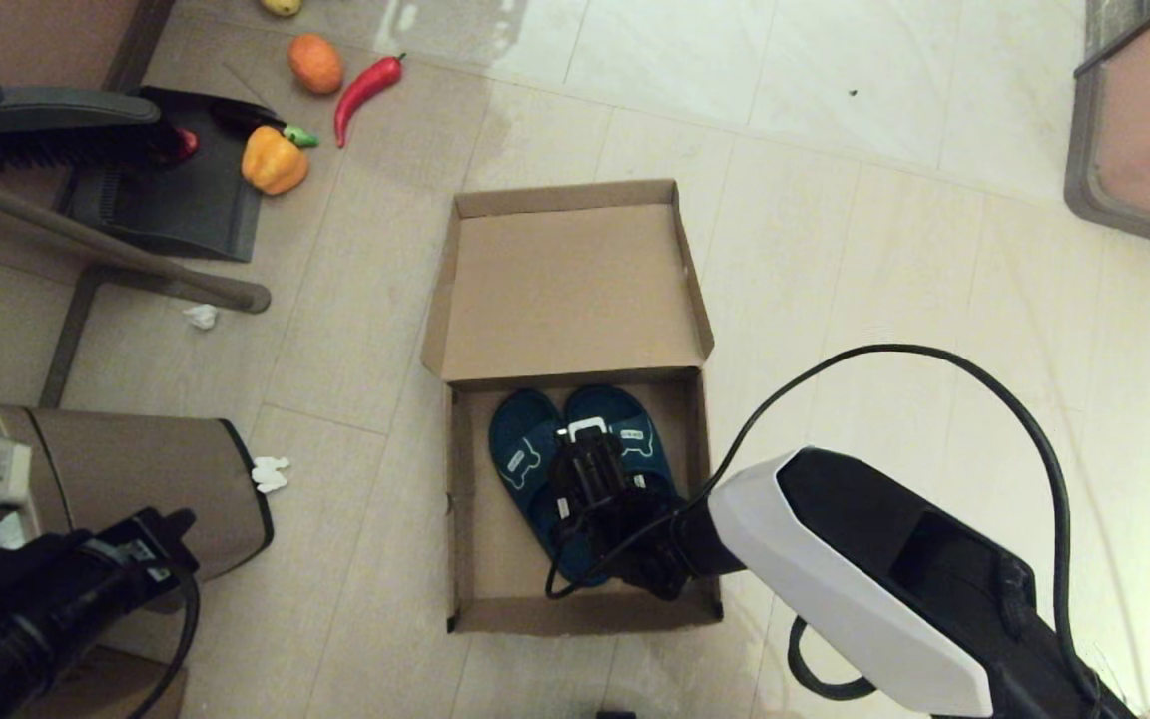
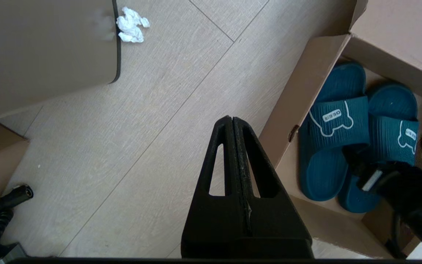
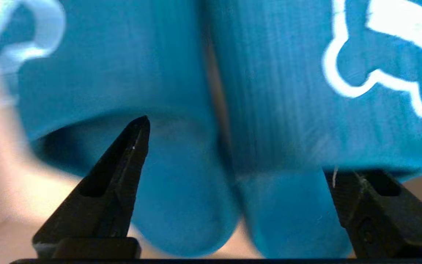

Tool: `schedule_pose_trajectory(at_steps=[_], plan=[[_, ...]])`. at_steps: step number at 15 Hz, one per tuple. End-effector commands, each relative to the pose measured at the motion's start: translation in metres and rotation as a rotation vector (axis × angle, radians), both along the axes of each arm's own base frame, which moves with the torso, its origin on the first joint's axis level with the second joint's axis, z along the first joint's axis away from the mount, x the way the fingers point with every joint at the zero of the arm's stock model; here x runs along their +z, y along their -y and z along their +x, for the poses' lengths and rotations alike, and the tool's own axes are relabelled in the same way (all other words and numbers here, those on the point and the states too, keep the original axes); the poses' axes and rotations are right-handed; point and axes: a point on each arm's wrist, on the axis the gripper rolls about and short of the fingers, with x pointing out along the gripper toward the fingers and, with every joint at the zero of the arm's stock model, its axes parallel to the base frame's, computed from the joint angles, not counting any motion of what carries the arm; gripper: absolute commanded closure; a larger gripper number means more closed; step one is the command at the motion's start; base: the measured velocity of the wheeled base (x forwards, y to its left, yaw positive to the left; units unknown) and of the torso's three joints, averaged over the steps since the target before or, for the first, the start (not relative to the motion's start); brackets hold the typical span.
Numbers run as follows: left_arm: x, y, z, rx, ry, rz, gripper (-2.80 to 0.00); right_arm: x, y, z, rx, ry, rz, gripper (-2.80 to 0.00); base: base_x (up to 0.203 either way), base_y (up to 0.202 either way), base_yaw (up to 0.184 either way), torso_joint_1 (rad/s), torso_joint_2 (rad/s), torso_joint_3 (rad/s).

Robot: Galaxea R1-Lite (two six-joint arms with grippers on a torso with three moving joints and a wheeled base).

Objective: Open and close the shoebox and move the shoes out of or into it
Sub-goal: Put the shoes out of the shoe box

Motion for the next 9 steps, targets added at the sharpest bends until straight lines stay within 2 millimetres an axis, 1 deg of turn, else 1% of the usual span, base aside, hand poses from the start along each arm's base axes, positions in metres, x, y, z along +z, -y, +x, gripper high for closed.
schedule_pose_trajectory(at_steps=[1,4,5,9], plan=[[0.001,0.000,-0.001,0.002,0.010,-0.003,0.00,-0.009,-0.001,0.007,-0.014,0.007,-0.003,-2.80,0.000,0.000,0.000,0.000,0.00,0.000],[0.001,0.000,-0.003,0.001,0.013,-0.001,0.00,-0.003,-0.006,0.017,-0.020,0.022,0.004,-2.80,0.000,0.000,0.000,0.000,0.00,0.000],[0.002,0.000,-0.003,0.001,0.014,-0.001,0.00,-0.006,-0.006,0.018,-0.018,0.009,-0.009,-2.80,0.000,0.000,0.000,0.000,0.00,0.000],[0.002,0.000,-0.002,0.001,0.016,-0.001,0.00,-0.008,-0.006,0.019,-0.018,0.008,-0.013,-2.80,0.000,0.000,0.000,0.000,0.00,0.000]])
